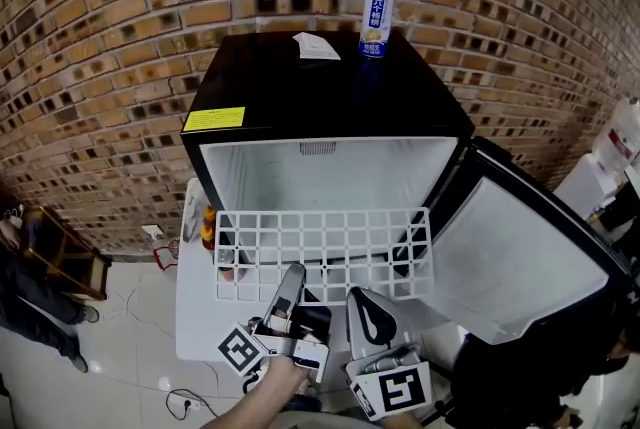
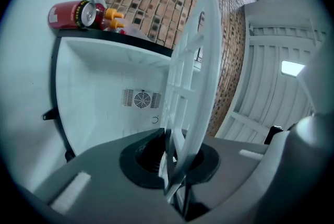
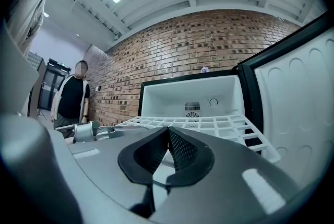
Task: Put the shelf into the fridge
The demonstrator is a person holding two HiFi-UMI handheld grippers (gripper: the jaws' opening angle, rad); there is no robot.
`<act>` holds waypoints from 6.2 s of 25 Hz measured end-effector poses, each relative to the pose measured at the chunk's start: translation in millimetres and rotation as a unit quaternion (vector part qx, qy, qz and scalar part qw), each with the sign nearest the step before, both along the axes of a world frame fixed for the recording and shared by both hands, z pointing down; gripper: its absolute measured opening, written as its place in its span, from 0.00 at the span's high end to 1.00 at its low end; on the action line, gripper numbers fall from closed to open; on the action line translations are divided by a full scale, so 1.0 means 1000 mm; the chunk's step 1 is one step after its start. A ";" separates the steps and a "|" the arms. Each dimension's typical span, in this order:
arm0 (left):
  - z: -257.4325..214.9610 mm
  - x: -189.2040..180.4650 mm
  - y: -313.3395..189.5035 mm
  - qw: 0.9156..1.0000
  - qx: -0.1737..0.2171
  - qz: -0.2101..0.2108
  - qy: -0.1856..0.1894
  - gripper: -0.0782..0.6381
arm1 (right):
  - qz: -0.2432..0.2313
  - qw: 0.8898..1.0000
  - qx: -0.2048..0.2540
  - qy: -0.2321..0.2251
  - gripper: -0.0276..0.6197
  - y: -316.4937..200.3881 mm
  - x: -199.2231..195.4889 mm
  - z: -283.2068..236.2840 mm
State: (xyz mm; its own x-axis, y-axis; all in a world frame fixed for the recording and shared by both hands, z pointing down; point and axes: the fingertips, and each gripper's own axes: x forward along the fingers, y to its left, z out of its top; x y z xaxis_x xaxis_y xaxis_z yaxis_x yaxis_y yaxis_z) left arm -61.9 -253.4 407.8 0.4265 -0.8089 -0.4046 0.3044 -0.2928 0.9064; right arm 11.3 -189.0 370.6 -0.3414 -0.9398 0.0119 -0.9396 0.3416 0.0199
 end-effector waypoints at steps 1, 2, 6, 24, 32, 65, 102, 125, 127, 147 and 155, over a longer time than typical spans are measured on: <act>0.000 -0.001 -0.002 1.000 -0.001 0.001 0.002 0.85 | 0.002 1.000 -0.002 -0.003 0.96 -0.002 0.000 0.001; 0.001 -0.001 -0.004 1.000 -0.002 0.002 0.003 0.85 | 0.002 1.000 -0.003 -0.007 0.96 -0.003 0.000 0.001; 0.001 0.000 -0.009 1.000 -0.002 0.007 0.002 0.85 | -0.005 0.999 -0.006 -0.045 0.95 -0.005 0.001 0.003; -0.001 0.024 -0.021 1.000 0.005 -0.022 -0.016 0.85 | -0.056 0.886 -0.101 -0.449 0.78 -0.010 0.047 0.046; 0.003 0.024 -0.018 0.999 0.001 -0.032 -0.023 0.85 | -0.013 0.853 -0.085 -0.514 0.78 -0.034 0.093 0.041; 0.016 0.022 -0.032 0.999 -0.022 -0.019 -0.027 0.85 | 0.013 0.829 -0.112 -0.547 0.87 -0.052 0.096 0.061; -0.004 0.025 -0.082 0.988 0.034 -0.051 -0.144 0.82 | 0.011 0.855 -0.093 -0.511 0.83 -0.103 0.099 0.037; -0.009 0.026 -0.147 0.970 0.081 -0.082 -0.214 0.71 | 0.018 0.889 -0.030 -0.457 0.77 -0.168 0.096 0.018; -0.012 0.027 -0.150 0.970 0.093 -0.083 -0.211 0.70 | 0.017 0.890 -0.027 -0.455 0.76 -0.172 0.096 0.016; -0.008 0.025 -0.182 0.962 0.097 -0.083 -0.239 0.67 | 0.020 0.879 -0.037 -0.475 0.75 -0.204 0.097 0.026; -0.011 0.027 -0.182 0.965 0.099 -0.077 -0.229 0.67 | 0.014 0.883 -0.045 -0.468 0.74 -0.205 0.098 0.026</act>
State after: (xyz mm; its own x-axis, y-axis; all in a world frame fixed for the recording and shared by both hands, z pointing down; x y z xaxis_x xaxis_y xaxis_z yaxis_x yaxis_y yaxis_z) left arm -34.6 -435.1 397.1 0.4777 -0.8033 -0.3557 -0.1752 -0.4839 0.8574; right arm 109.4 -393.7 396.9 -0.2182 -0.9576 -0.1880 -0.5385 0.2788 -0.7951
